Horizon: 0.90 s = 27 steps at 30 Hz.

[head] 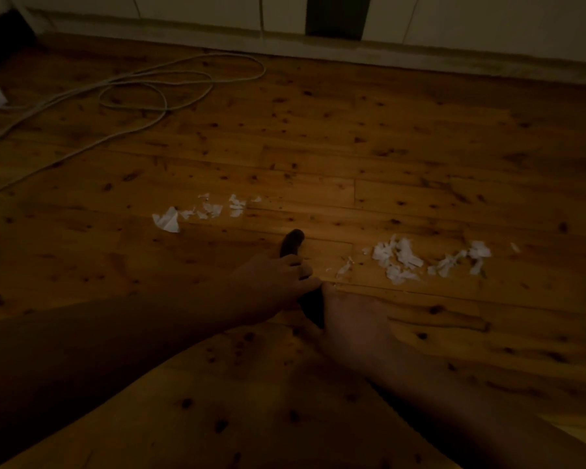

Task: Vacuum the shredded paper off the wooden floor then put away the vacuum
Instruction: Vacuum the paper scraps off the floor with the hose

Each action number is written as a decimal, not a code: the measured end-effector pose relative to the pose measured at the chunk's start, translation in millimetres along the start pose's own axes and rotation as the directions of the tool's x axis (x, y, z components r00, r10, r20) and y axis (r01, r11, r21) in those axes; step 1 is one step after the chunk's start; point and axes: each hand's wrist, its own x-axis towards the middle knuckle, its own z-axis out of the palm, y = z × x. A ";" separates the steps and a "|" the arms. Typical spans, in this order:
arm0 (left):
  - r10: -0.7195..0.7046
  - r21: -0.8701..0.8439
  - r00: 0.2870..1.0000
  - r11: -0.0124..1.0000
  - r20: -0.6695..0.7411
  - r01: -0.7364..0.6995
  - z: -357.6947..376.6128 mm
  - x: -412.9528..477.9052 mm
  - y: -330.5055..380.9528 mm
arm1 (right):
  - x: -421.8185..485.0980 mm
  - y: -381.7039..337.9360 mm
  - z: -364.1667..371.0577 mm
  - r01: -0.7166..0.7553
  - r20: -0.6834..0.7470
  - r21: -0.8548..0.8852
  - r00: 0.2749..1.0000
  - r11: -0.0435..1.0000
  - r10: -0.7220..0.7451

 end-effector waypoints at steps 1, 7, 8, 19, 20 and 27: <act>-0.002 0.001 1.000 1.000 0.014 0.002 0.1 0.2 1.2 | -1.0 1.1 1.4 -0.011 -0.003 0.011 1.000 1.000 0.011; 0.067 0.019 0.994 0.997 0.091 -0.069 -3.1 2.0 10.5 | -16.2 5.1 7.9 -0.057 0.046 0.051 0.997 0.997 0.055; 0.084 0.018 0.992 0.996 0.098 -0.086 -3.0 1.6 13.3 | -20.9 5.4 8.6 -0.071 0.053 0.071 0.996 0.995 0.067; 0.251 0.012 0.965 0.968 -0.073 -0.251 7.5 -6.7 37.5 | -62.7 10.0 1.4 -0.106 0.127 0.202 0.989 0.974 0.081; 0.266 0.018 0.957 0.964 -0.115 -0.266 10.2 -8.0 38.4 | -66.1 11.0 2.0 -0.108 0.126 0.200 0.988 0.974 0.084; 0.245 -0.007 0.967 0.969 -0.074 -0.246 3.9 5.5 52.0 | -76.2 21.9 -0.3 -0.170 0.158 0.157 0.977 0.973 0.145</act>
